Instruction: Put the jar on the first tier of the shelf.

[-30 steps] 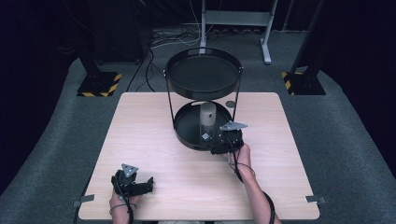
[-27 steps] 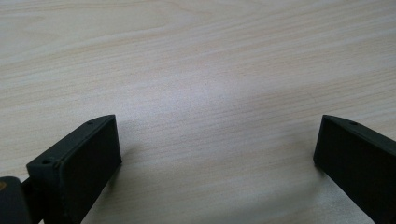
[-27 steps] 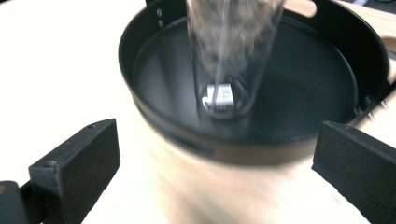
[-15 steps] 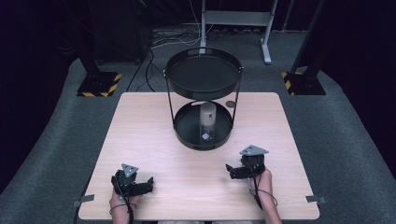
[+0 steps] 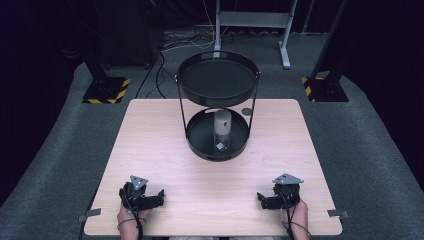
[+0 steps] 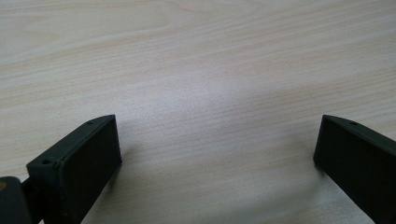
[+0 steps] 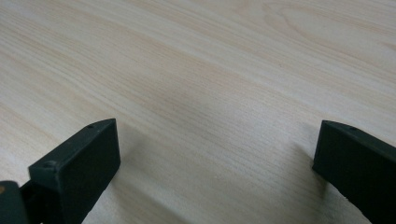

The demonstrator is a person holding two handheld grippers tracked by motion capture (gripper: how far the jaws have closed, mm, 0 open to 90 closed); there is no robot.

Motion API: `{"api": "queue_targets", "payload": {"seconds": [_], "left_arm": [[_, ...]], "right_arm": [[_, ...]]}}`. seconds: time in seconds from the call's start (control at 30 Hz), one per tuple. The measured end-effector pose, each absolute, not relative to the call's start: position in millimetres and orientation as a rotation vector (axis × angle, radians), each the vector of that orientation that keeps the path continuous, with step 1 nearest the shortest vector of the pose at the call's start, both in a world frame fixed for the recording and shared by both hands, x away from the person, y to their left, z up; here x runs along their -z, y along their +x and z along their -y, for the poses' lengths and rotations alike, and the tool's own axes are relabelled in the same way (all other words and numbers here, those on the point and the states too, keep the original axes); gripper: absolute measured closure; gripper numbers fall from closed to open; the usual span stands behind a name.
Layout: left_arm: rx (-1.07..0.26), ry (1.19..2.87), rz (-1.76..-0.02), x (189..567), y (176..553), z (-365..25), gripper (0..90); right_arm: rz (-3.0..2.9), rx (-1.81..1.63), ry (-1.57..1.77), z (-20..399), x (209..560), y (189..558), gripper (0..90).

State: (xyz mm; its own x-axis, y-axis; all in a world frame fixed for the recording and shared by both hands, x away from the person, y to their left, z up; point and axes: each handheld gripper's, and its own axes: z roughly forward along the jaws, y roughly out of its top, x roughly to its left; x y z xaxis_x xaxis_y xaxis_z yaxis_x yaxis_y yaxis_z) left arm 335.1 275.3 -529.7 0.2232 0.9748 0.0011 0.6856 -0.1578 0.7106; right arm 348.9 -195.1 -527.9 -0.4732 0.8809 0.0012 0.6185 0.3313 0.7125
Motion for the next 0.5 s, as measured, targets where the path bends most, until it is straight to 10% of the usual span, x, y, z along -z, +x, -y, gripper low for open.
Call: {"api": "queue_targets", "payload": {"seconds": [0.5], "left_arm": [[-0.640,1.916,-1.526,529.7,335.0,-275.1,0.3]], "right_arm": [[-2.214,-0.926,1.322,194.9,528.1,348.5,0.0]]}}
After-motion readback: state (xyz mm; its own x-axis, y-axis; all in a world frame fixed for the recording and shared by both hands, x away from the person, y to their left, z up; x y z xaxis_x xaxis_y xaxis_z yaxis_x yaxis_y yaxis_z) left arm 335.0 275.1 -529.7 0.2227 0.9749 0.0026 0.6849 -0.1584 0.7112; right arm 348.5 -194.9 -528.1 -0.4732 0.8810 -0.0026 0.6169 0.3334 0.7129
